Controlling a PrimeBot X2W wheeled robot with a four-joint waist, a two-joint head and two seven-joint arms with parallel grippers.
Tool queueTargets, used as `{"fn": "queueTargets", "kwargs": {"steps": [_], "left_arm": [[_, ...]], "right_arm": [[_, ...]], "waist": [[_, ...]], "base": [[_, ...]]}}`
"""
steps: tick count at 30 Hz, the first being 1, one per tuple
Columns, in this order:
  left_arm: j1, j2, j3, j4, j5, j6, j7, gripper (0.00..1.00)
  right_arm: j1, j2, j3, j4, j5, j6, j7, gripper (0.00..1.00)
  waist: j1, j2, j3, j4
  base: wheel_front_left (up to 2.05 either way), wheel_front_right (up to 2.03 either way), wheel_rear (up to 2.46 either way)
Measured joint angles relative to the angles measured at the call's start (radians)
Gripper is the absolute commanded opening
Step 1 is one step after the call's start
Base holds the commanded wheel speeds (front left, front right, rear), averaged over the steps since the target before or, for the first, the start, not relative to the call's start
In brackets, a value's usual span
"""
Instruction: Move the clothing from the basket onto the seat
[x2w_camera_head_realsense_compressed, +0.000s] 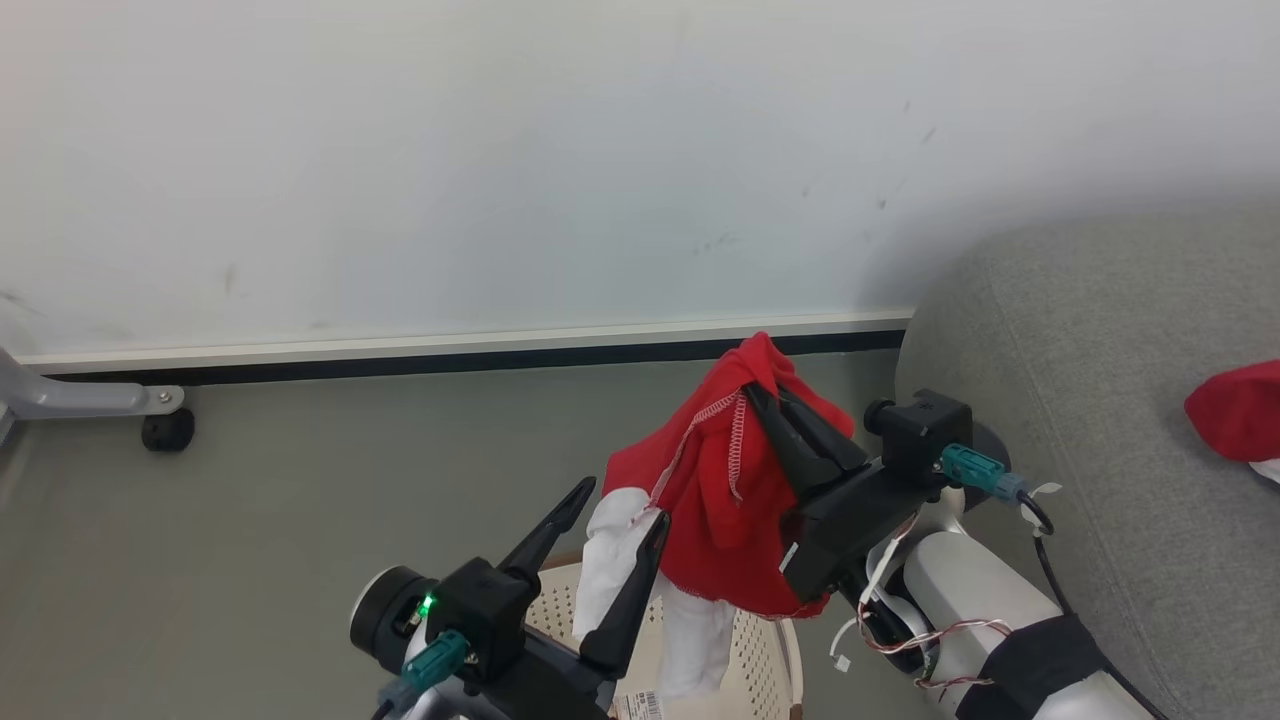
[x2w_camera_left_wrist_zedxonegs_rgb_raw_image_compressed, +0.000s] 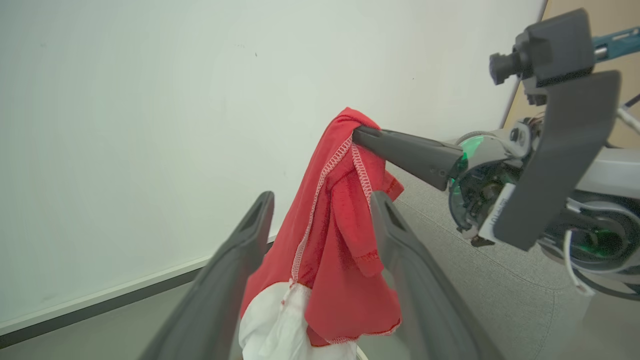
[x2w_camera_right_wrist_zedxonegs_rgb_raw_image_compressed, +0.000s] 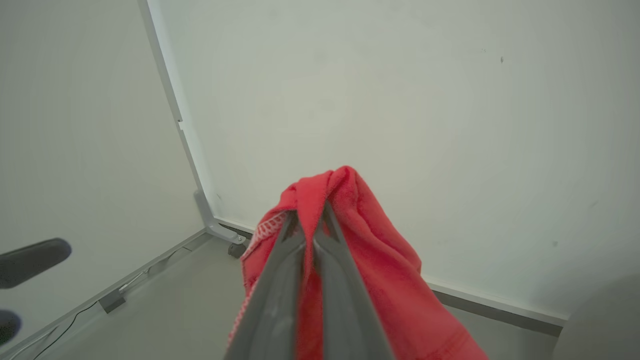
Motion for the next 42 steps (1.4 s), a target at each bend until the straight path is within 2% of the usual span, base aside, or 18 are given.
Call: {"fn": "queueTargets", "kwargs": {"steps": [15, 32, 42], "left_arm": [[0.051, 0.048, -0.025, -0.033, 0.017, -0.008, 0.034, 1.0], [0.051, 0.061, -0.037, -0.064, 0.023, -0.017, 0.061, 1.0], [0.041, 0.067, -0.056, -0.097, 0.033, -0.026, 0.083, 1.0]], "right_arm": [[0.0, -0.033, -0.038, 0.013, 0.008, -0.017, -0.01, 0.0], [0.0, -0.055, -0.087, 0.01, 0.008, -0.042, -0.019, 0.0], [-0.07, -0.101, -0.158, 0.002, 0.025, -0.053, -0.026, 0.0]], "waist": [[0.0, 0.0, 0.034, -0.088], [0.0, 0.0, 0.08, -0.273], [0.0, 0.0, 0.127, -0.369]], "base": [[0.0, 0.0, 0.0], [0.0, 0.0, 0.0], [0.0, 0.0, 0.0]]}}
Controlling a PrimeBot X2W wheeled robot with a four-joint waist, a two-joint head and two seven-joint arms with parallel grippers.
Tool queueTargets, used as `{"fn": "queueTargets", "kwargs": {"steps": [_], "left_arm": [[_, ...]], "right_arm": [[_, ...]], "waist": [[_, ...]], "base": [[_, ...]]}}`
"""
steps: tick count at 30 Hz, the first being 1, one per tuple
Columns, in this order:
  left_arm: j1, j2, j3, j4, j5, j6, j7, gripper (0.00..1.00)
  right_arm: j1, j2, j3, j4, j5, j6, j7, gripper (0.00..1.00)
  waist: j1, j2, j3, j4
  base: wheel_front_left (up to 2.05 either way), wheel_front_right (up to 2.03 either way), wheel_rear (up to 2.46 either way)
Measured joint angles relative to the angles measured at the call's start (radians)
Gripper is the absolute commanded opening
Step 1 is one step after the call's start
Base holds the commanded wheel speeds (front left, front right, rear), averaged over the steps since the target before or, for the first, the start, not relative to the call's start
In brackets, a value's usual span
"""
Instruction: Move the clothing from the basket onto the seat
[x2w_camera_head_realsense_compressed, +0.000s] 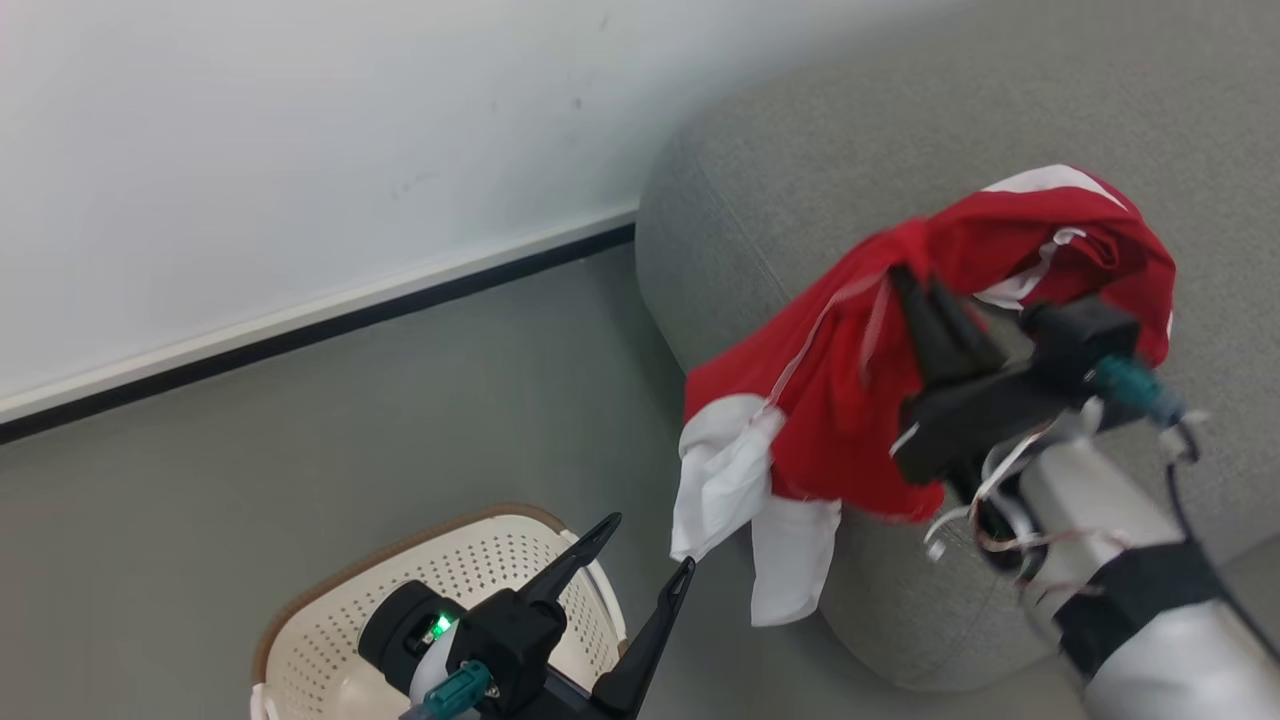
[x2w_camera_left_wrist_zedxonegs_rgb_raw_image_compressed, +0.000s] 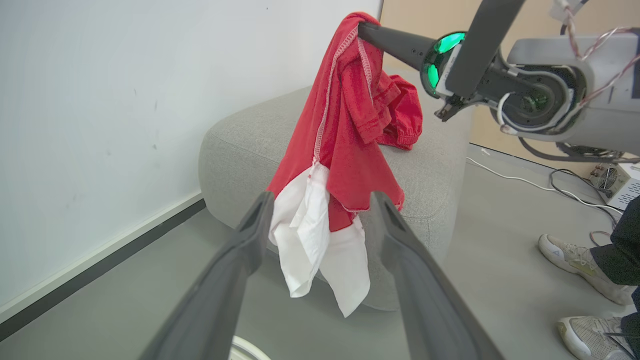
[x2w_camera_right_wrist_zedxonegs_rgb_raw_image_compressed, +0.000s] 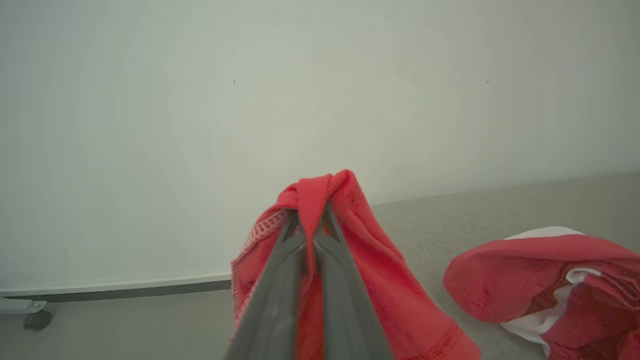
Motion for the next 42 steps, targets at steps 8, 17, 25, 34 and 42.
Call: {"fn": "queueTargets", "kwargs": {"steps": [8, 17, 25, 34, 42], "left_arm": [[-0.041, 0.009, -0.01, -0.035, 0.023, -0.01, 0.022, 1.0], [-0.082, 0.017, -0.037, -0.06, 0.028, -0.027, 0.049, 1.0], [-0.1, 0.028, -0.065, -0.083, 0.031, -0.044, 0.07, 1.0], [-0.123, 0.048, -0.074, -0.106, 0.037, -0.052, 0.084, 1.0], [-0.154, 0.071, -0.074, -0.131, 0.039, -0.054, 0.092, 1.0]], "right_arm": [[-0.18, -0.077, -0.11, 0.0, 0.01, -0.022, -0.001, 0.0], [-0.405, -0.221, -0.235, 0.043, 0.01, -0.043, -0.002, 0.0], [-0.559, -0.336, -0.308, 0.128, 0.009, -0.071, -0.009, 0.0], [-0.585, -0.37, -0.323, 0.23, 0.008, -0.079, -0.009, 0.0], [-0.585, -0.366, -0.33, 0.321, 0.019, -0.064, -0.009, 0.0]], "waist": [[0.0001, 0.0, 0.059, -0.032], [0.0001, 0.0, 0.124, -0.036], [0.0, 0.0001, 0.179, -0.003], [0.0, 0.0001, 0.241, 0.037], [0.0, 0.0001, 0.309, 0.067]], "base": [[0.0, 0.0, 0.0], [0.0, 0.0, 0.0], [0.0, 0.0, 0.0], [0.0, 0.0, 0.0], [0.0, 0.0, 0.0]]}}
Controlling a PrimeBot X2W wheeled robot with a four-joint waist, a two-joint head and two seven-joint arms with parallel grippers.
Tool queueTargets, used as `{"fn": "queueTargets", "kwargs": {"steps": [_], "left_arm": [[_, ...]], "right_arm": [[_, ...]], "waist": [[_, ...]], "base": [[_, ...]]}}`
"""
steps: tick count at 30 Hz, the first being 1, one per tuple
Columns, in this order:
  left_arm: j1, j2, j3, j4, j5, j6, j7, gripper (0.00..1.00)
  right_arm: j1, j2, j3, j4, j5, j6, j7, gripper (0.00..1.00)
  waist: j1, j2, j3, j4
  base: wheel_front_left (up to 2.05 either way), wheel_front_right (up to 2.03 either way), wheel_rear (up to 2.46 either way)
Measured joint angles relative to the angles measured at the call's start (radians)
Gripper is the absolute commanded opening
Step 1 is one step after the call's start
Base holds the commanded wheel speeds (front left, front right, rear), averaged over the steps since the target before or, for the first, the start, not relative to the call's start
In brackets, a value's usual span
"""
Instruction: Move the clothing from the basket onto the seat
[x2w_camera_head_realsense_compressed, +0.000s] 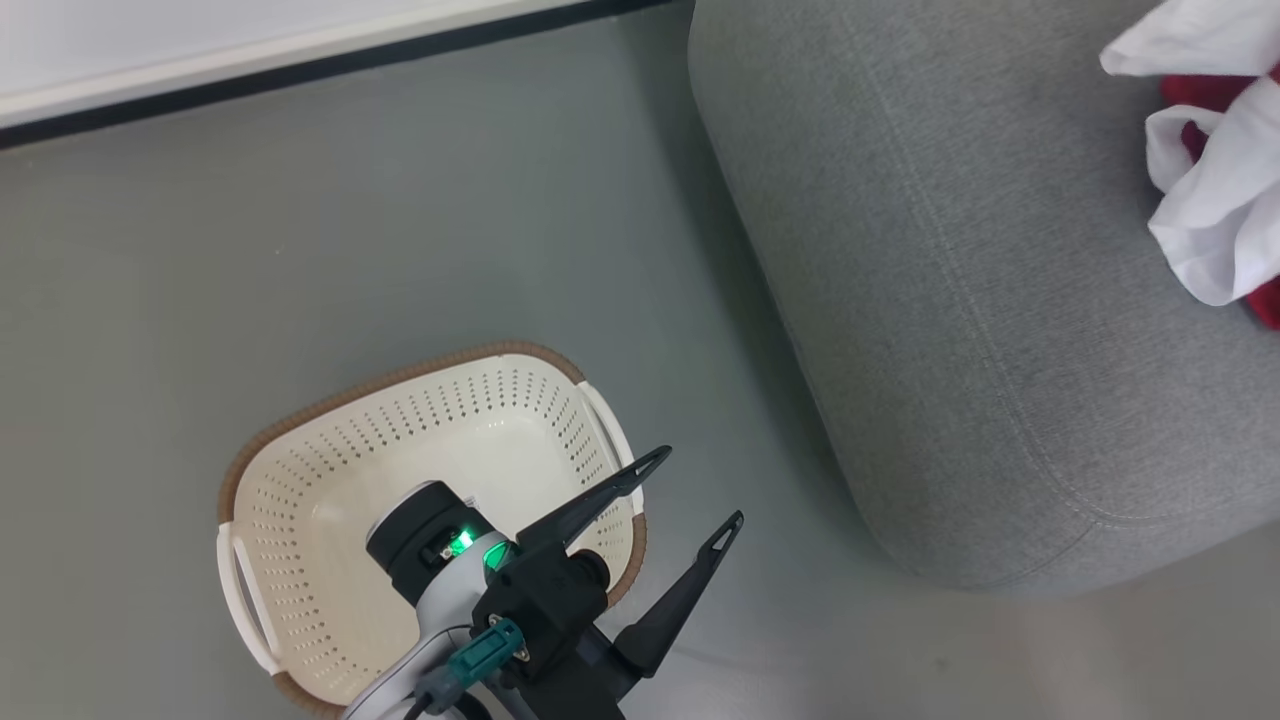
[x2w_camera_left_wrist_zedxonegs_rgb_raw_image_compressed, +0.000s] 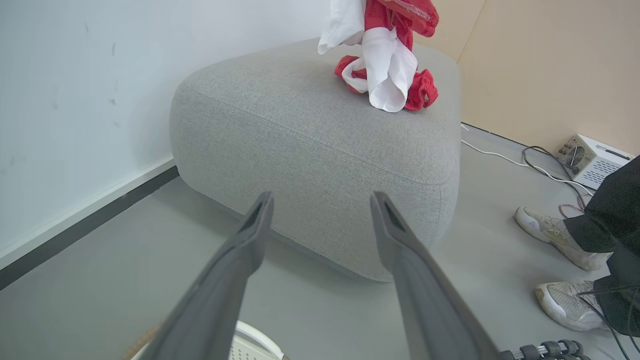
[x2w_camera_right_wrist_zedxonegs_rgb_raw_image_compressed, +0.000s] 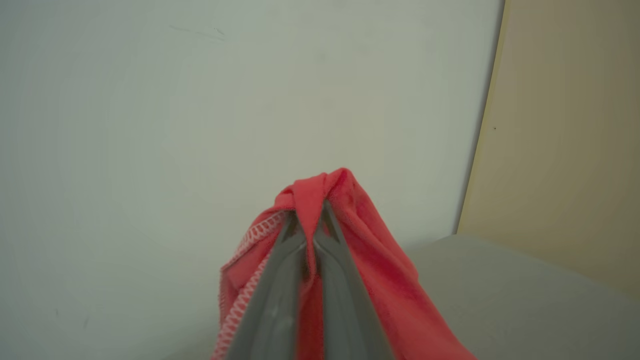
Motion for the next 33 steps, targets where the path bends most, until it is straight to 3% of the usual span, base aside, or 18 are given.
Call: {"fn": "queueTargets", "kwargs": {"steps": [20, 21, 22, 23, 33], "left_arm": [[-0.05, 0.025, 0.007, -0.007, 0.006, -0.008, 0.009, 1.0], [-0.054, 0.025, 0.007, -0.003, 0.006, -0.008, 0.009, 1.0], [-0.059, 0.025, 0.007, 0.006, 0.006, -0.008, 0.008, 1.0], [-0.062, 0.026, 0.009, 0.01, 0.006, -0.008, 0.008, 1.0], [-0.065, 0.014, 0.023, 0.059, -0.004, -0.008, -0.03, 1.0]], "right_arm": [[0.151, 0.146, -0.006, 0.228, 0.067, 0.021, 0.0, 0.0], [0.151, 0.148, -0.007, 0.236, 0.069, 0.021, 0.0, 0.11], [0.151, 0.148, -0.007, 0.242, 0.069, 0.021, 0.0, 0.44], [0.151, 0.149, -0.007, 0.244, 0.069, 0.021, 0.0, 1.0], [0.164, 0.155, 0.015, 0.24, 0.04, 0.031, 0.0, 1.0]], "waist": [[-0.0001, -0.0001, 0.085, 0.012], [-0.0001, -0.0002, 0.084, 0.012], [-0.0001, -0.0001, 0.081, 0.012], [0.0, -0.0001, 0.078, 0.012], [-0.0001, -0.0002, 0.018, 0.009]], "base": [[0.0, 0.0, 0.0], [0.0, 0.0, 0.0], [0.0, 0.0, 0.0], [0.0, 0.0, 0.0], [0.0, 0.0, 0.0]]}}
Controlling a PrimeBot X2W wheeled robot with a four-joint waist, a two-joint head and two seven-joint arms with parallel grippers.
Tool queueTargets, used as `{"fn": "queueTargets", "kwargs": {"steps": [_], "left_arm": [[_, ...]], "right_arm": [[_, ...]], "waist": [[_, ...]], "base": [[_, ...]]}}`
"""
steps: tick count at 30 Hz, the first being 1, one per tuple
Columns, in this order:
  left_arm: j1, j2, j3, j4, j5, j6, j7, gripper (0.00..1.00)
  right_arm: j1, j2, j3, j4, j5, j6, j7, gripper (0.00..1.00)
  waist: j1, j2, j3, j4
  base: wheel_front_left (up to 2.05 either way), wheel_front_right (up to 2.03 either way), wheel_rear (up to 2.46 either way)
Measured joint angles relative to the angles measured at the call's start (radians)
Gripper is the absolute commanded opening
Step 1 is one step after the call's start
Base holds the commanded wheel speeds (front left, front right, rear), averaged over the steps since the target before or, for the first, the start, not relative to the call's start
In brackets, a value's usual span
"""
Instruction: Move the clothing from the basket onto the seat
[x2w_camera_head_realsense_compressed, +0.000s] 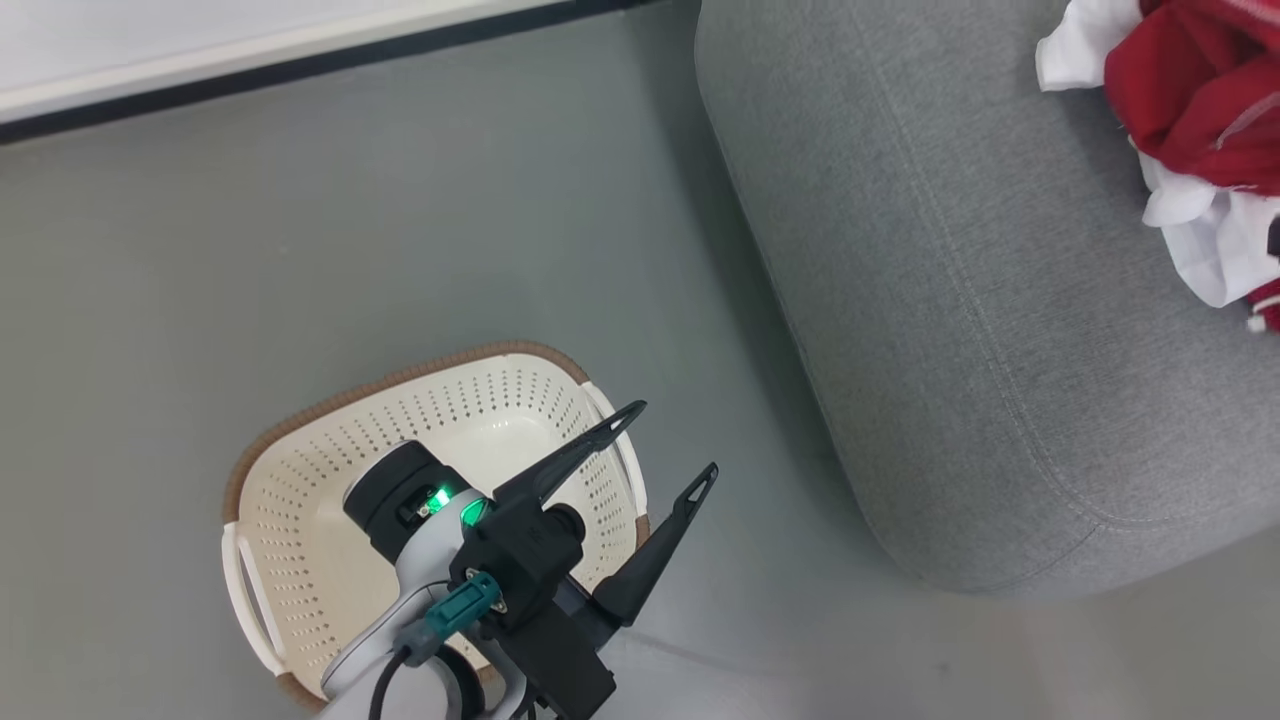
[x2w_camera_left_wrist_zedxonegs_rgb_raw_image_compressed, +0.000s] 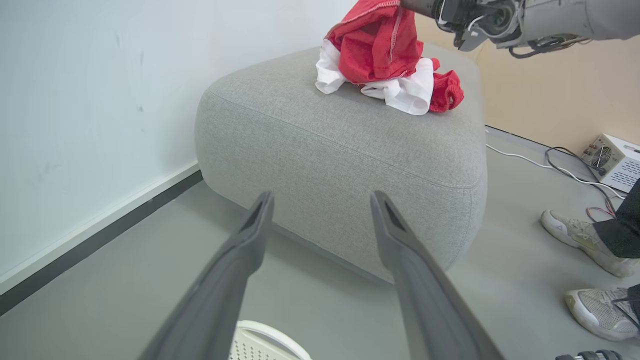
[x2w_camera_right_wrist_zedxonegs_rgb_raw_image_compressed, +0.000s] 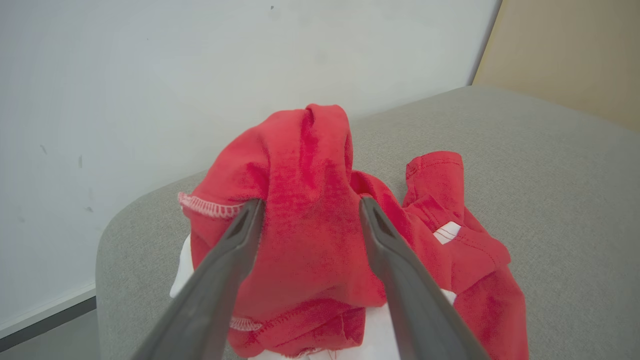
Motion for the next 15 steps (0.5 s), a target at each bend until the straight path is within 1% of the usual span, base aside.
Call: {"fn": "queueTargets", "kwargs": {"steps": [2, 4, 7, 8, 11, 15], "left_arm": [[0.0, -0.009, 0.007, 0.013, -0.001, 0.002, -0.012, 1.0], [0.0, -0.012, 0.013, 0.026, -0.007, 0.008, -0.018, 1.0], [0.004, -0.02, 0.016, 0.048, -0.008, 0.019, -0.034, 1.0], [0.005, -0.024, 0.017, 0.056, -0.011, 0.02, -0.036, 1.0], [0.025, -0.044, 0.028, 0.087, -0.019, 0.038, -0.058, 1.0], [0.061, -0.05, 0.047, 0.117, -0.047, 0.065, -0.073, 1.0]], "right_arm": [[0.024, 0.001, 0.003, -0.002, -0.007, 0.001, 0.0, 1.0], [0.051, 0.003, 0.004, -0.006, -0.008, 0.013, 0.0, 1.0], [0.098, 0.023, 0.006, -0.016, -0.008, 0.019, 0.0, 1.0], [0.116, 0.029, 0.01, -0.021, -0.009, 0.027, 0.0, 1.0], [0.178, 0.042, 0.021, -0.051, -0.026, 0.038, 0.0, 1.0], [0.226, 0.07, 0.034, -0.1, -0.04, 0.045, 0.0, 1.0]], "waist": [[0.0, 0.0, -0.017, 0.0], [0.0, 0.0, -0.036, 0.0], [0.0, 0.0, -0.065, 0.001], [0.0, 0.0, -0.075, 0.002], [-0.0001, -0.0001, -0.118, 0.008], [-0.0001, -0.0001, -0.163, 0.02]], "base": [[0.0, 0.0, 0.0], [0.0, 0.0, 0.0], [0.0, 0.0, 0.0], [0.0, 0.0, 0.0], [0.0, 0.0, 0.0], [0.0, 0.0, 0.0]]}}
